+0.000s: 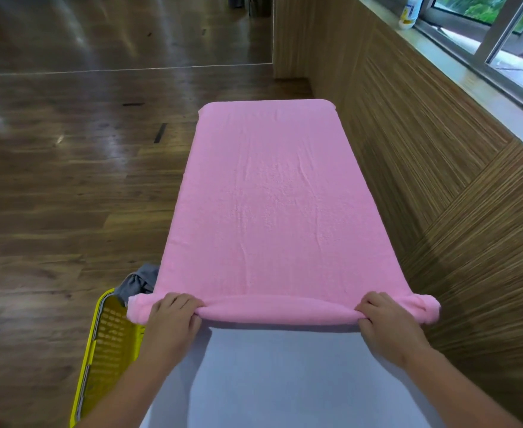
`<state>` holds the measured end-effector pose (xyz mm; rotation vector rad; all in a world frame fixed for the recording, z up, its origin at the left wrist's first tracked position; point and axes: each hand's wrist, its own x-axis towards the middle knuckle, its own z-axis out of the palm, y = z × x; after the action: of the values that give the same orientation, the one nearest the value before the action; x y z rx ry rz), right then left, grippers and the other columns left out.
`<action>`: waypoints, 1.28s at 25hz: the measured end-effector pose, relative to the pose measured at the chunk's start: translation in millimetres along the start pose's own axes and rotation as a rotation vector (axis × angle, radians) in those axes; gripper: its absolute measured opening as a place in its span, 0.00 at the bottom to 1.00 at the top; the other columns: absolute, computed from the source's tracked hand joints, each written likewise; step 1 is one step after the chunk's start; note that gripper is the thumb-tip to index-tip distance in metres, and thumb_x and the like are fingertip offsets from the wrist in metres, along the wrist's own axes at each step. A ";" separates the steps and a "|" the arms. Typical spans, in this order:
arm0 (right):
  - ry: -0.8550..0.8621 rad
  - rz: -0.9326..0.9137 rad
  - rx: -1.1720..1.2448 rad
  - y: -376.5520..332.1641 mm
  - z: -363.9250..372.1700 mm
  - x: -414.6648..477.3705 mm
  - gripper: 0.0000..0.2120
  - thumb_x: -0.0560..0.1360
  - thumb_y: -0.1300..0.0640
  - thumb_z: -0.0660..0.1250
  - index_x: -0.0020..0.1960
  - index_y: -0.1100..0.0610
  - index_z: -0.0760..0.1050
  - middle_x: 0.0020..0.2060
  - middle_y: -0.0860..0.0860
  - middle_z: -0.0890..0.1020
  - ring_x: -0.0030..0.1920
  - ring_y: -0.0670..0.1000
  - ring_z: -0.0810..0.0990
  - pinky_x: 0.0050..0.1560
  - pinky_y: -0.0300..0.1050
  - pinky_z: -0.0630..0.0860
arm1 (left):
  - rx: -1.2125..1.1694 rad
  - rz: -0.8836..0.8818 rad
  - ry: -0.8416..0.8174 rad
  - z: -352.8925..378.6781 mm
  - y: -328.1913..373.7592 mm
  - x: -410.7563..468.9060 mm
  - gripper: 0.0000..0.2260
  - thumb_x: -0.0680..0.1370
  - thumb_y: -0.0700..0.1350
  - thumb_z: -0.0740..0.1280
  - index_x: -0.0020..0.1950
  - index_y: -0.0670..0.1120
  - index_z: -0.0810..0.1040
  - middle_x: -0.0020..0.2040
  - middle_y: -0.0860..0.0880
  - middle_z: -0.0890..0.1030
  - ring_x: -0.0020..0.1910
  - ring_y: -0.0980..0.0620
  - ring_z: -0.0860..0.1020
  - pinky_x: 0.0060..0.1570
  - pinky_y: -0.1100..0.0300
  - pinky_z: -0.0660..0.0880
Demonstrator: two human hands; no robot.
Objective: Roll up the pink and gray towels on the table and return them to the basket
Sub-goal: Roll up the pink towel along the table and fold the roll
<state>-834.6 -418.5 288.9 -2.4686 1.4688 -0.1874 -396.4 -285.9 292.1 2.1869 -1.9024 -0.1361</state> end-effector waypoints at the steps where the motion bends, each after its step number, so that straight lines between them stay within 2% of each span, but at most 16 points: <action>1: -0.049 -0.006 0.023 0.8 -4.4 -0.9 0.09 0.75 0.53 0.61 0.43 0.49 0.80 0.44 0.46 0.79 0.44 0.46 0.73 0.46 0.44 0.72 | 0.016 0.027 -0.009 -2.3 0.2 -2.7 0.12 0.74 0.50 0.56 0.47 0.54 0.79 0.44 0.56 0.79 0.47 0.49 0.75 0.47 0.53 0.68; 3: -0.148 -0.011 0.078 4.7 -9.8 4.1 0.16 0.75 0.48 0.54 0.42 0.49 0.80 0.43 0.47 0.80 0.42 0.48 0.75 0.46 0.43 0.72 | 0.037 0.016 -0.046 -10.4 1.3 -7.2 0.12 0.74 0.52 0.55 0.43 0.54 0.78 0.37 0.56 0.77 0.41 0.48 0.74 0.43 0.50 0.70; 5: -0.162 0.045 0.106 6.8 -11.7 17.7 0.14 0.76 0.51 0.58 0.50 0.51 0.83 0.47 0.49 0.84 0.45 0.48 0.78 0.48 0.38 0.72 | 0.077 -0.070 -0.044 -13.8 -1.0 1.1 0.12 0.72 0.54 0.56 0.45 0.55 0.77 0.34 0.54 0.75 0.37 0.47 0.73 0.39 0.51 0.69; 6: -0.106 0.096 0.132 4.2 -11.5 24.6 0.12 0.76 0.55 0.62 0.55 0.52 0.82 0.50 0.49 0.84 0.48 0.49 0.78 0.52 0.40 0.73 | 0.093 -0.115 -0.021 -14.7 -0.9 8.4 0.11 0.72 0.54 0.57 0.47 0.55 0.76 0.35 0.53 0.76 0.37 0.47 0.74 0.39 0.51 0.68; 8: 0.046 0.144 0.144 -5.7 -12.5 34.1 0.13 0.74 0.62 0.66 0.57 0.54 0.80 0.53 0.49 0.81 0.52 0.51 0.75 0.55 0.51 0.74 | 0.084 -0.139 0.056 -12.6 3.5 19.0 0.07 0.73 0.52 0.60 0.48 0.54 0.75 0.42 0.53 0.78 0.42 0.47 0.74 0.42 0.50 0.68; 9: 0.076 0.080 0.109 -11.3 -13.0 35.1 0.13 0.72 0.62 0.67 0.55 0.54 0.80 0.52 0.49 0.80 0.53 0.50 0.73 0.55 0.53 0.74 | 0.076 -0.087 0.077 -8.4 6.6 18.0 0.07 0.72 0.48 0.62 0.49 0.54 0.76 0.46 0.53 0.78 0.45 0.47 0.75 0.46 0.51 0.68; 12: -0.005 -0.170 -0.065 -15.6 -6.7 23.0 0.17 0.68 0.53 0.68 0.56 0.53 0.81 0.53 0.47 0.81 0.54 0.50 0.74 0.56 0.52 0.76 | 0.071 0.073 0.010 8.2 15.8 -3.9 0.21 0.68 0.44 0.61 0.60 0.53 0.78 0.60 0.53 0.78 0.58 0.49 0.76 0.61 0.49 0.68; 14: 0.006 -0.117 -0.069 -11.9 -1.8 16.0 0.19 0.66 0.54 0.71 0.57 0.52 0.81 0.54 0.47 0.82 0.54 0.51 0.77 0.57 0.52 0.77 | 0.051 0.035 -0.008 11.4 14.9 -8.0 0.24 0.69 0.45 0.61 0.64 0.52 0.77 0.63 0.53 0.78 0.60 0.50 0.75 0.62 0.49 0.69; 16: 0.055 -0.024 -0.042 -7.7 -3.2 18.4 0.17 0.66 0.60 0.74 0.55 0.52 0.82 0.51 0.48 0.84 0.51 0.51 0.79 0.55 0.52 0.77 | 0.031 -0.017 0.005 6.5 13.7 2.3 0.19 0.70 0.47 0.60 0.59 0.53 0.79 0.57 0.55 0.80 0.56 0.50 0.76 0.56 0.52 0.68; 18: 0.028 -0.002 -0.063 -9.0 -9.6 22.4 0.11 0.70 0.59 0.71 0.52 0.50 0.82 0.47 0.47 0.85 0.47 0.49 0.78 0.54 0.49 0.76 | 0.031 -0.012 0.033 0.4 10.9 11.3 0.14 0.72 0.48 0.58 0.53 0.54 0.80 0.50 0.56 0.81 0.51 0.50 0.76 0.53 0.54 0.66; 22: -0.154 0.005 -0.024 -6.3 -24.2 24.5 0.11 0.76 0.51 0.60 0.51 0.46 0.79 0.47 0.45 0.84 0.45 0.47 0.77 0.52 0.45 0.74 | 0.053 0.040 -0.020 -6.3 5.5 7.4 0.10 0.75 0.51 0.55 0.45 0.56 0.76 0.39 0.59 0.76 0.45 0.52 0.73 0.54 0.51 0.67; 25: -0.253 -0.036 0.089 10.2 -25.9 35.1 0.11 0.76 0.51 0.63 0.57 0.44 0.77 0.51 0.42 0.83 0.47 0.40 0.77 0.53 0.43 0.74 | 0.110 0.015 -0.072 -8.0 1.1 24.6 0.12 0.75 0.52 0.51 0.47 0.57 0.75 0.36 0.56 0.74 0.43 0.50 0.74 0.57 0.45 0.70; 27: -0.163 0.038 0.122 7.5 -26.0 43.4 0.13 0.76 0.53 0.65 0.60 0.44 0.73 0.52 0.39 0.76 0.52 0.42 0.74 0.56 0.49 0.75 | 0.110 -0.060 -0.015 -10.8 3.0 41.7 0.11 0.75 0.52 0.54 0.49 0.56 0.76 0.39 0.55 0.77 0.44 0.48 0.75 0.55 0.45 0.70; 29: 0.069 0.022 0.062 -3.5 -23.5 43.7 0.09 0.75 0.55 0.64 0.55 0.51 0.76 0.50 0.44 0.77 0.52 0.50 0.72 0.53 0.54 0.75 | 0.127 -0.023 0.033 -5.9 8.9 43.8 0.09 0.74 0.48 0.61 0.50 0.55 0.77 0.46 0.54 0.79 0.48 0.47 0.76 0.56 0.46 0.69; 30: 0.106 -0.051 0.008 -8.3 -21.6 40.7 0.08 0.75 0.53 0.64 0.52 0.53 0.78 0.49 0.46 0.79 0.51 0.51 0.72 0.52 0.55 0.75 | 0.134 0.033 0.006 -1.1 13.1 37.3 0.12 0.71 0.45 0.63 0.53 0.54 0.78 0.50 0.54 0.79 0.51 0.48 0.76 0.59 0.47 0.68; 32: 0.018 -0.123 -0.097 -11.9 -17.7 30.1 0.14 0.71 0.47 0.65 0.53 0.52 0.80 0.49 0.46 0.80 0.52 0.51 0.74 0.56 0.53 0.75 | 0.123 0.109 -0.072 10.3 17.7 17.0 0.22 0.67 0.45 0.65 0.62 0.52 0.77 0.58 0.54 0.79 0.59 0.49 0.75 0.67 0.44 0.65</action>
<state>-814.4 -442.3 308.7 -2.6430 1.3647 -0.1667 -413.2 -306.0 287.8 2.1758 -2.1172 -0.0810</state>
